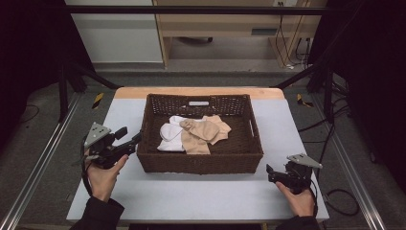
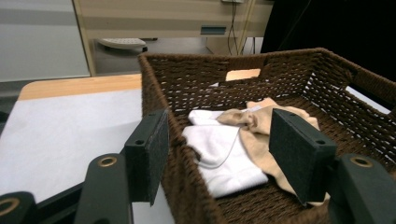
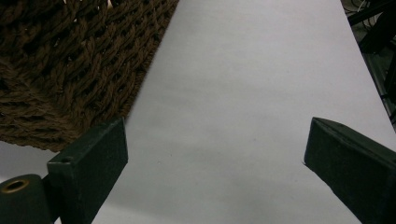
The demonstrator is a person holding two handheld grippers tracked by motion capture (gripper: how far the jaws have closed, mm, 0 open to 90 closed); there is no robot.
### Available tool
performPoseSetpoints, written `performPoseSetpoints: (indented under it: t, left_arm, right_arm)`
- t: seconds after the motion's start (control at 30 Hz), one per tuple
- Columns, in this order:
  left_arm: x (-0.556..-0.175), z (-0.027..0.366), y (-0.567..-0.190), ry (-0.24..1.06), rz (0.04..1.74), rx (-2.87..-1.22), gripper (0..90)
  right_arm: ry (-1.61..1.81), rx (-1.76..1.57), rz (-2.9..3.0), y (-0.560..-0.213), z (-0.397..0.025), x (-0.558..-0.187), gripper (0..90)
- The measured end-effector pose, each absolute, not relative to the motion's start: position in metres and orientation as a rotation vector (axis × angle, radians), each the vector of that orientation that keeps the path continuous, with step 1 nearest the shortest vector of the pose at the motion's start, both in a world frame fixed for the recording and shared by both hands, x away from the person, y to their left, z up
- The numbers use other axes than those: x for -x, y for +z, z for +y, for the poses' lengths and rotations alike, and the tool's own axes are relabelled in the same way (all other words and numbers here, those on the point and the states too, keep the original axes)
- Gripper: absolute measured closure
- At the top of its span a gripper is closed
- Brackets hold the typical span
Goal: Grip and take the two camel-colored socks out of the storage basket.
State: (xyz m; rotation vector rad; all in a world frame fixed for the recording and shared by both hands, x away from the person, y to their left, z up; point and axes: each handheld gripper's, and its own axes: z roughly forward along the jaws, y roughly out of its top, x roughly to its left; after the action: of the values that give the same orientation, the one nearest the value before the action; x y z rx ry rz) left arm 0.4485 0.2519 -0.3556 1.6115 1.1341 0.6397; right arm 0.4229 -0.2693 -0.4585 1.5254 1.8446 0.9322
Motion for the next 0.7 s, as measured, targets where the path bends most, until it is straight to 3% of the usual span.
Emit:
performPoseSetpoints:
  t: [0.7]
  left_arm:
    - [-0.48,0.207,-0.344,0.616,1.091,-1.633,37.8]
  right_arm:
    - [0.936,-1.525,1.821,-0.457,-0.271,-0.422,6.7]
